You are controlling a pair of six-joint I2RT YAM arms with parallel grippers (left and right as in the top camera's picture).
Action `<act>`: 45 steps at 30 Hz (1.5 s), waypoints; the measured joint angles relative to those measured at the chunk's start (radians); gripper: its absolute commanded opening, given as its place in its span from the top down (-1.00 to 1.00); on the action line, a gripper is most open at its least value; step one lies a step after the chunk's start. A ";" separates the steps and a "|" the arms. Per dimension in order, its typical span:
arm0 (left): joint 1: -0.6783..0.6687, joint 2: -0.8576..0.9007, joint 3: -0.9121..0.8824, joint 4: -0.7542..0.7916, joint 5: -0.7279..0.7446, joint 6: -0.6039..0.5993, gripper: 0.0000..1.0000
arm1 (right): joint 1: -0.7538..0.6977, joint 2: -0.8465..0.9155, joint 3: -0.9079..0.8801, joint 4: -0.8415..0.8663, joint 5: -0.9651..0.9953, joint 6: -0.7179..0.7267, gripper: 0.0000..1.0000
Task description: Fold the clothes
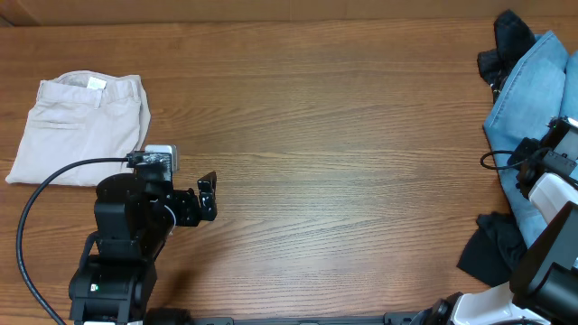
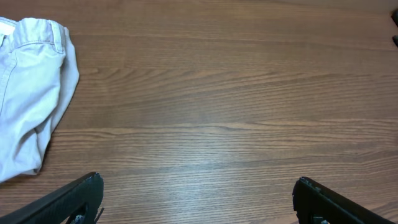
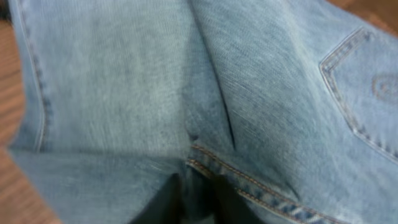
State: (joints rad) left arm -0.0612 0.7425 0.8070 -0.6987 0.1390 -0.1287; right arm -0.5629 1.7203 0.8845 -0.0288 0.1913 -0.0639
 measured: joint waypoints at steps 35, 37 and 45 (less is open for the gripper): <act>0.000 0.000 0.000 0.029 0.000 0.000 -1.00 | 0.965 -0.331 0.144 -0.468 -0.021 -0.117 0.59; 0.000 0.000 0.000 0.037 0.000 0.000 -1.00 | 1.032 -0.318 0.144 -0.460 -0.031 -0.118 0.56; 0.000 0.000 0.000 0.037 0.002 0.000 -1.00 | 1.003 -0.323 0.145 -0.466 0.200 -0.031 -0.16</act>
State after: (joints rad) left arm -0.0612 0.7425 0.8074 -0.6617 0.1406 -0.1291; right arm 0.4404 1.3975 1.0294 -0.4946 0.3916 -0.0948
